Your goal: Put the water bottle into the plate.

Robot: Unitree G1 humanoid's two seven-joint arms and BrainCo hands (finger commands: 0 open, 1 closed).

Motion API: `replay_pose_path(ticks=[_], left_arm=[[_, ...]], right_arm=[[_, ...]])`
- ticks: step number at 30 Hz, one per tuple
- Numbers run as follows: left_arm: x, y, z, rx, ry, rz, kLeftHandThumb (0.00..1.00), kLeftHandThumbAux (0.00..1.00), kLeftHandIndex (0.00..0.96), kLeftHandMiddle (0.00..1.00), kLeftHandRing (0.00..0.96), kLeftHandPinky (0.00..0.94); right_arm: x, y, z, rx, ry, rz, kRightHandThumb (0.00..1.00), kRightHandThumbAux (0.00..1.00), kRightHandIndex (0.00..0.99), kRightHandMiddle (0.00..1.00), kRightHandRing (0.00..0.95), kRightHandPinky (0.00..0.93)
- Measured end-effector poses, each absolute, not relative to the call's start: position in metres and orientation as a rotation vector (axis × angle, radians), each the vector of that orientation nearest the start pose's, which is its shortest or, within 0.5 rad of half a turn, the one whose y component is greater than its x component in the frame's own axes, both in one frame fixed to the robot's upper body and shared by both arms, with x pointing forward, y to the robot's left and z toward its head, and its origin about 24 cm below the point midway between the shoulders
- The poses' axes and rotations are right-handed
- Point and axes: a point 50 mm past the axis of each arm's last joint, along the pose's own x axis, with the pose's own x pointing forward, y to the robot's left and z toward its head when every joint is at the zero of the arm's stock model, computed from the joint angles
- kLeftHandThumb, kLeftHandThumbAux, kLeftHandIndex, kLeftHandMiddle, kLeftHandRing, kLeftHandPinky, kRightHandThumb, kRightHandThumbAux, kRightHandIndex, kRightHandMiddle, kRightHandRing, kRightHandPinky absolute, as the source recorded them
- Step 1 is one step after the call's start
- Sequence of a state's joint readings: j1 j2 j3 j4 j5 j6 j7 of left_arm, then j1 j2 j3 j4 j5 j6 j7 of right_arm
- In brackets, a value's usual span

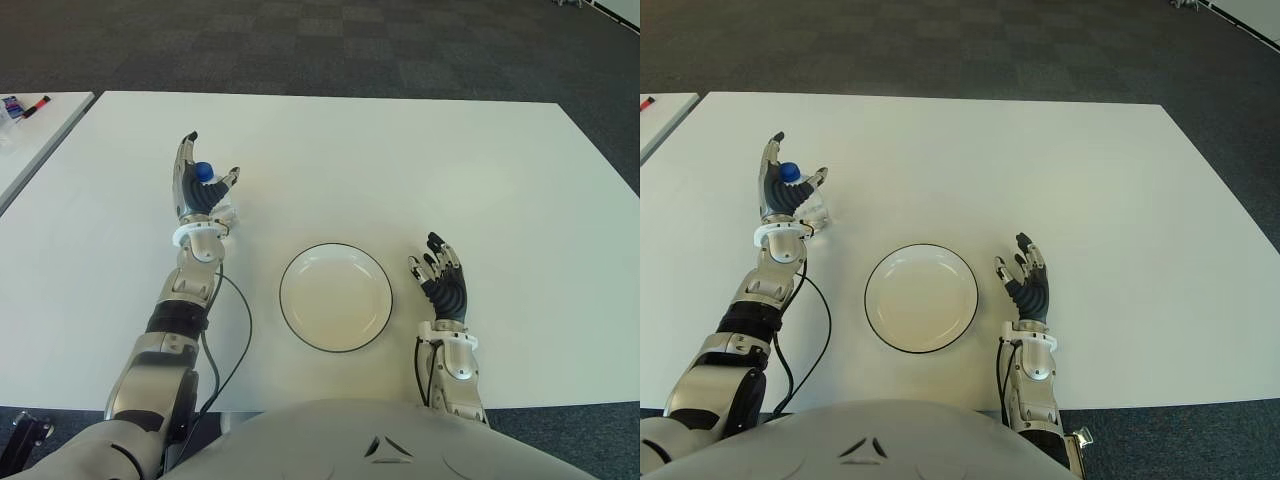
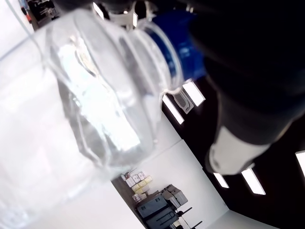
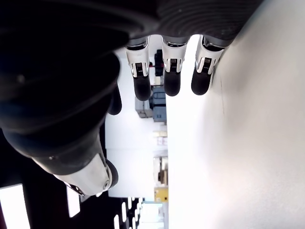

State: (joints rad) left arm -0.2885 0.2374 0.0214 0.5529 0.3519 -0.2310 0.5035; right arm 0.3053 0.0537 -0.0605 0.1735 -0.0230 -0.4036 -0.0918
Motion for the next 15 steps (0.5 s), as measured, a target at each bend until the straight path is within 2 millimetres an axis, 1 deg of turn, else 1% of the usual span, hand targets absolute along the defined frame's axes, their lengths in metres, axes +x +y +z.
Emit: replay_pose_path(ticks=[15], left_arm=[[0.2972,0.2138,0.0338,0.572,-0.104,0.41,0.236,0.78,0.006,0.057,0.066,0.121]], right_arm=[[0.1722,-0.175,-0.0241,0.021,0.066,-0.245,0.47,0.818,0.175,0.126,0.091,0.113]])
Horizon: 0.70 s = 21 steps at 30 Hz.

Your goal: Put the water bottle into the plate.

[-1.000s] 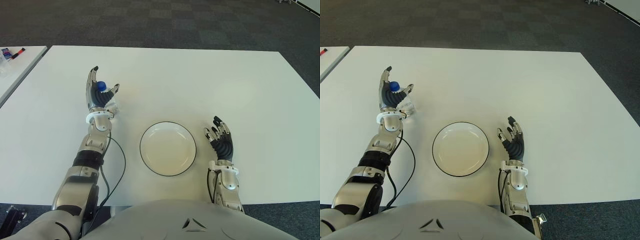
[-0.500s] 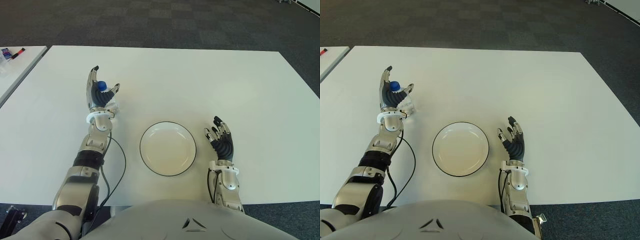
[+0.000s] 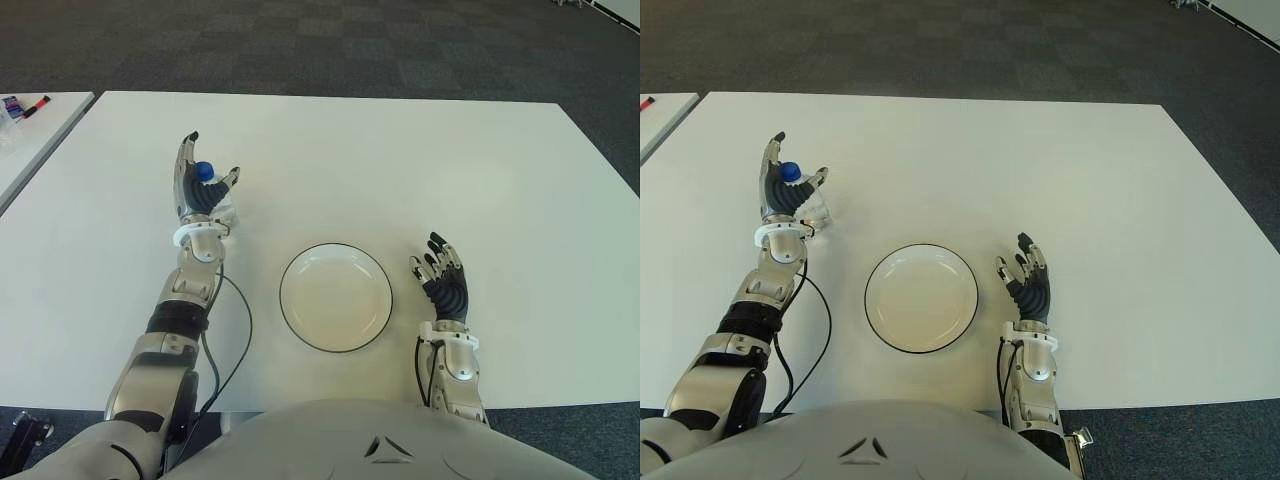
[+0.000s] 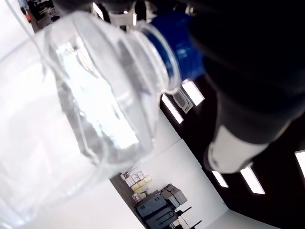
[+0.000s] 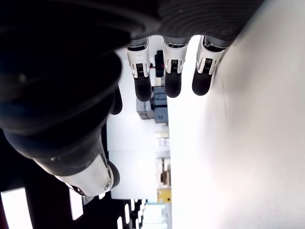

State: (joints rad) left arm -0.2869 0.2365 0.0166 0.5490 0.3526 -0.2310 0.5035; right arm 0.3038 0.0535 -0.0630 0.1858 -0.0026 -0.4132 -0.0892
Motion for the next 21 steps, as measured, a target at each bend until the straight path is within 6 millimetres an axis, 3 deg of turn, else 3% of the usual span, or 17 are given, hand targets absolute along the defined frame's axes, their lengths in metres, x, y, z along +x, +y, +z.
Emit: replay_pose_path(ticks=[21], left_arm=[[0.2973,0.2086,0.0325,0.554,-0.104,0.404,0.232,0.788,0.006,0.057,0.073,0.127]], right_arm=[[0.1726,-0.1767,-0.0224,0.014,0.059,-0.246,0.507,0.764,0.168,0.128,0.094,0.123]])
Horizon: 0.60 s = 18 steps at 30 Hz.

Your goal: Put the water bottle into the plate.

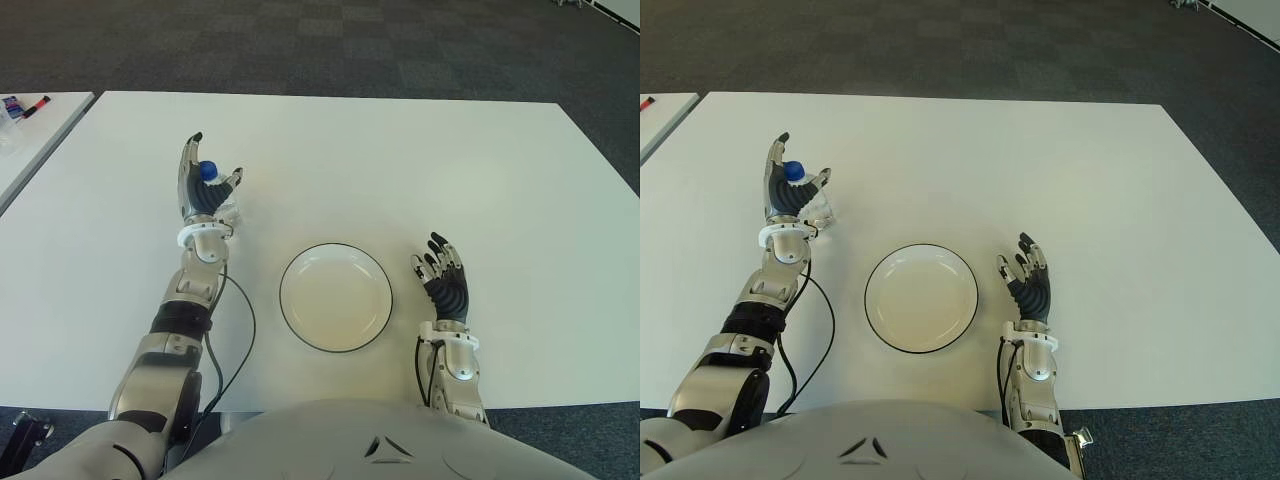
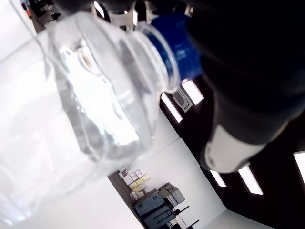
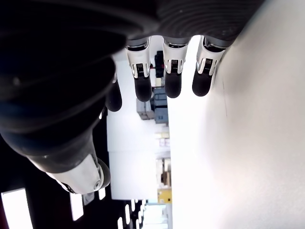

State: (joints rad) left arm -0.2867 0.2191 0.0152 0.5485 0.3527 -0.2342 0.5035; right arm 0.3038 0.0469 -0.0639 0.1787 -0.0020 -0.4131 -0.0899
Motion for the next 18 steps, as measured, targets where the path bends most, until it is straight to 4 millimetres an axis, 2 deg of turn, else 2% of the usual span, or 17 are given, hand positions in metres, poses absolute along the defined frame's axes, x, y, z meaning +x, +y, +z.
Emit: replay_pose_path(ticks=[18], left_arm=[[0.2984,0.2054,0.029,0.541,-0.076,0.405,0.24,0.794,0.012,0.075,0.088,0.134]], right_arm=[[0.1727,-0.1776,-0.022,0.013,0.058,-0.25,0.517,0.764,0.178,0.135,0.104,0.135]])
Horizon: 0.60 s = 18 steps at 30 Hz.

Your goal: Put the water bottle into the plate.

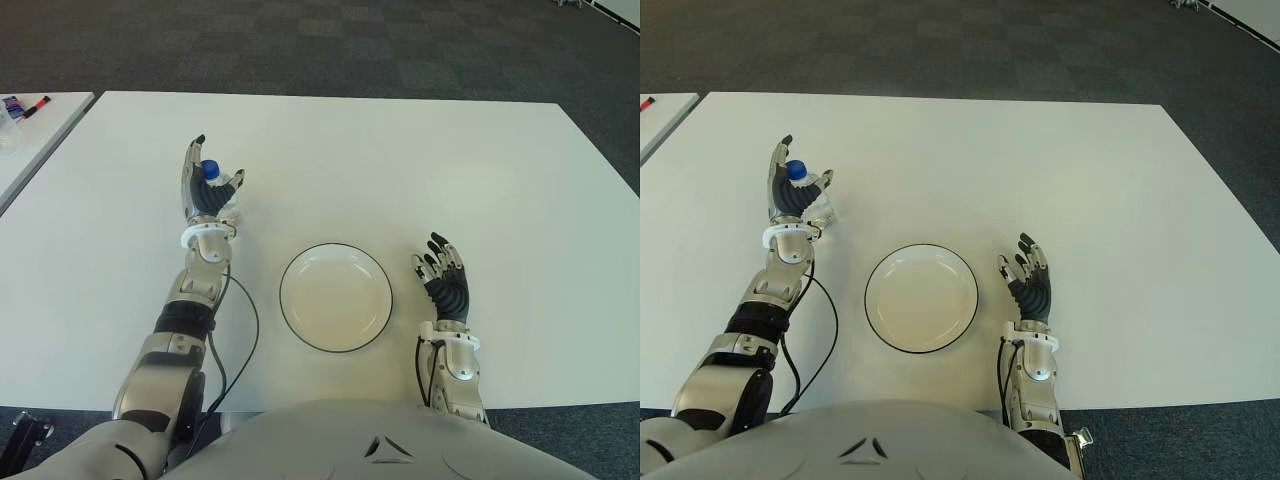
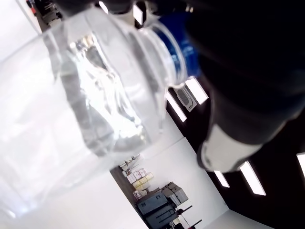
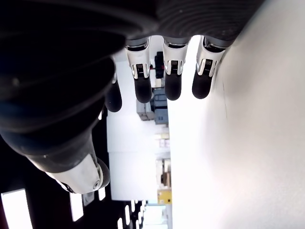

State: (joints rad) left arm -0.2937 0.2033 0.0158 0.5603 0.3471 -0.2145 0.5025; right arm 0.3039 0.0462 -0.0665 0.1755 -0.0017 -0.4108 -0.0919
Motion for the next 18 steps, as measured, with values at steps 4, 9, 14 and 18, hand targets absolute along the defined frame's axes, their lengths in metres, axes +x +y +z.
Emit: replay_pose_path(ticks=[4,9,14,18], left_arm=[[0.2984,0.2061,0.0263,0.535,-0.054,0.402,0.234,0.793,0.015,0.071,0.086,0.131],[0.298,0.2068,0.0237,0.529,-0.03,0.408,0.219,0.791,0.02,0.063,0.083,0.129],[0.2977,0.2067,0.0217,0.53,-0.019,0.403,0.202,0.788,0.027,0.062,0.083,0.128],[0.2971,0.2063,0.019,0.529,-0.008,0.401,0.194,0.787,0.029,0.061,0.083,0.13]], right_arm=[[0.1726,-0.1778,-0.0219,0.013,0.058,-0.251,0.52,0.766,0.182,0.138,0.106,0.136],[0.1724,-0.1783,-0.0217,0.015,0.059,-0.253,0.517,0.783,0.179,0.14,0.11,0.14],[0.1723,-0.1788,-0.0216,0.019,0.058,-0.253,0.489,0.799,0.16,0.133,0.109,0.138],[0.1719,-0.1794,-0.0215,0.021,0.058,-0.252,0.467,0.809,0.149,0.128,0.108,0.139]])
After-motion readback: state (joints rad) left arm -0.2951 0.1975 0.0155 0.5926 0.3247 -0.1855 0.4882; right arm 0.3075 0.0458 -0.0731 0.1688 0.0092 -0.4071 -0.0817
